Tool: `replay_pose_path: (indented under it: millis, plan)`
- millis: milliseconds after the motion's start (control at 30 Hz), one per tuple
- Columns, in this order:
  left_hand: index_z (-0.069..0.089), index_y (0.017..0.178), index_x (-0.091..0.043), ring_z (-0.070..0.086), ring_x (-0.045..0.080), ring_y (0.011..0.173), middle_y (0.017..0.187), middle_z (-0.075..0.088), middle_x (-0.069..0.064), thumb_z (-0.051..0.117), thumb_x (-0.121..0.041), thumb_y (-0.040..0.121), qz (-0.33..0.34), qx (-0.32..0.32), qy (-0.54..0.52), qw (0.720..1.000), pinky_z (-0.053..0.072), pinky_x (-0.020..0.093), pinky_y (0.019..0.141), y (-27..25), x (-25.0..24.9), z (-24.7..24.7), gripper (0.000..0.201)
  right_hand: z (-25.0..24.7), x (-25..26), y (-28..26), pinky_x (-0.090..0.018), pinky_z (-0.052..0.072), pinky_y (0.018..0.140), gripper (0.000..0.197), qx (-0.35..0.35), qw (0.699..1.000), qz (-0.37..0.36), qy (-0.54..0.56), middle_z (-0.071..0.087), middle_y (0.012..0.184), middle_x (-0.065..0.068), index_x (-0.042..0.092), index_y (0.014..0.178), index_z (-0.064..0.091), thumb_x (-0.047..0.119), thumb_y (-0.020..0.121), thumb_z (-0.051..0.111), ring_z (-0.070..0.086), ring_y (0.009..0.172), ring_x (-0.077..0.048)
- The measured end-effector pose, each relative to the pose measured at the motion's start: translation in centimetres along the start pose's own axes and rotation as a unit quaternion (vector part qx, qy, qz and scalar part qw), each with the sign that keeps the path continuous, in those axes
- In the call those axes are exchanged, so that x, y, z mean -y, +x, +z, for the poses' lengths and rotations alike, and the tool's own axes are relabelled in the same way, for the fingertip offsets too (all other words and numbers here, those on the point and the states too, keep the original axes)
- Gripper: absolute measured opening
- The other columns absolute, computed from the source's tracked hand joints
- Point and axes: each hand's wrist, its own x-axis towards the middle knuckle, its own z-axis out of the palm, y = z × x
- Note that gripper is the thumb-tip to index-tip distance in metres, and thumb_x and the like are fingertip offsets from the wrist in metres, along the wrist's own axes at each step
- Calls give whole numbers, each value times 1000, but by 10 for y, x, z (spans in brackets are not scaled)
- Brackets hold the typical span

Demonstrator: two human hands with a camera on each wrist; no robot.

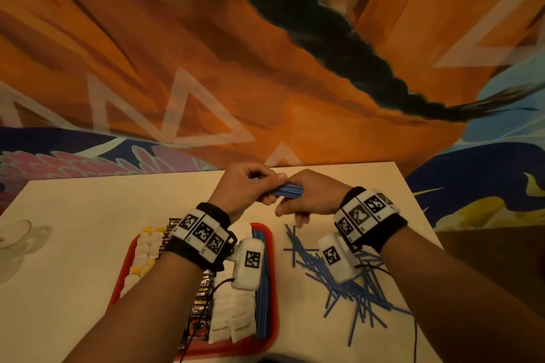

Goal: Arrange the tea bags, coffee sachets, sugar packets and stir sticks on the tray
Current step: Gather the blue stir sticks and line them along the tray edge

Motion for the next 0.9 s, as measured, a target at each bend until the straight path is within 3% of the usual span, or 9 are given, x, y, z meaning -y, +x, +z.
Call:
replay_pose_path:
  millis: [100,233,333,433,500,600,700,767,900]
  plan:
    - [60,69,-6,51,15,42,65,63,9,67,-22,92,-35,-45,-6,998,38,21,37,1,8,1,29,8,2,4,-20,44,43,10,-62,988,30,-136,75,76,3,16,96,71,23,91,65,56,48,-8]
    - [47,59,-11,40,15,34,45,46,4,70,-21,92,-25,-118,97,988,28,20,36,3,27,-2,42,23,-6,10,-30,57,69,13,-94,976,55,-190,73,72,2,21,94,72,32,88,67,69,67,-11]
    - [45,55,-12,40,13,31,35,42,-6,71,-18,91,-2,-115,172,978,32,18,37,4,36,-7,44,27,-14,12,-26,56,68,25,-30,974,92,-203,73,71,3,18,99,69,37,83,73,67,61,-8]
    - [48,54,-11,42,10,29,32,44,-8,71,-17,90,12,-110,214,970,37,17,40,6,47,-12,43,37,-26,21,-25,53,62,27,51,973,140,-177,73,69,-2,9,99,70,34,88,67,60,48,-8]
    - [48,54,-12,44,9,29,33,45,-8,70,-18,90,11,-114,229,967,37,18,39,6,55,-14,43,46,-38,29,-27,51,61,32,40,966,153,-203,70,67,-5,6,99,70,36,90,63,61,54,-14]
    - [51,66,-10,51,17,36,48,53,-2,69,-33,92,-19,-143,165,976,35,22,38,6,72,-16,39,58,-54,42,-28,48,59,31,-12,966,157,-206,65,76,-7,8,91,65,38,91,63,62,65,-20]
    - [55,91,-7,51,23,46,75,58,5,60,-49,92,-103,-183,-32,977,36,26,39,1,92,-11,43,71,-73,52,-32,54,62,28,-72,970,168,-159,64,83,-8,9,92,61,37,93,59,64,71,-24]
    - [54,97,-5,51,23,50,76,61,4,58,-52,91,-167,-158,-89,969,39,27,43,-2,110,-1,48,81,-87,59,-35,56,66,27,-100,966,191,-140,62,86,-9,9,93,58,35,94,55,64,76,-27]
    - [60,102,1,53,22,50,68,62,13,54,-38,101,-232,-119,-52,964,43,29,47,-4,155,16,40,108,-111,68,-33,49,66,19,-74,959,219,-161,56,93,-7,11,93,51,30,92,54,62,85,-29]
